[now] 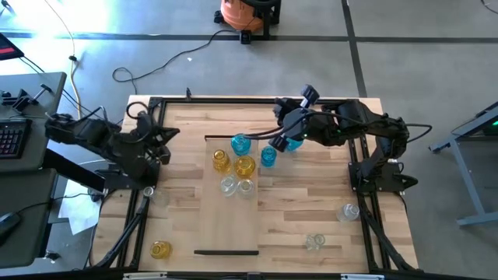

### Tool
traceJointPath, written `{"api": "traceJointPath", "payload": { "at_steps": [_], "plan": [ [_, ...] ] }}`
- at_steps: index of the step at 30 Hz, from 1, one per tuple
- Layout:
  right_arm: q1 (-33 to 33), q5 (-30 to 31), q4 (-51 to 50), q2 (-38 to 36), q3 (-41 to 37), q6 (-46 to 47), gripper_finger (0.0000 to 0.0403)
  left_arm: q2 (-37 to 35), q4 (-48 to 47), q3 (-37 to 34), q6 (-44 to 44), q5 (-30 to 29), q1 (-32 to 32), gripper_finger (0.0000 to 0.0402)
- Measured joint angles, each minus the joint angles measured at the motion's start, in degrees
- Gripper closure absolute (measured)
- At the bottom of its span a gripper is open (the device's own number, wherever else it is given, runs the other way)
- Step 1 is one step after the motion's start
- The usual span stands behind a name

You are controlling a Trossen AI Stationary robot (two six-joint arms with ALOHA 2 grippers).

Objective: Sort vases onto shelf
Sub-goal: Adjust the yellow vase on the shelf

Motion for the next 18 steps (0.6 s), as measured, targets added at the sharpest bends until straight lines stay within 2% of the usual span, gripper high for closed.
{"api": "traceJointPath", "payload": {
  "at_steps": [5,12,18],
  "plan": [
    [0.00,-2.49,0.07,0.00,0.00,5.30,0.0403,-0.72,0.40,-3.96,5.16,10.46,5.54,0.0401],
    [0.00,-2.33,1.34,0.57,0.00,11.96,0.0403,-2.94,12.45,-11.97,16.79,21.77,13.35,0.0401],
    [0.03,-2.15,3.84,0.82,0.00,13.33,0.0403,-4.72,20.42,-16.01,26.84,32.16,23.08,0.0401]
  ]
}}
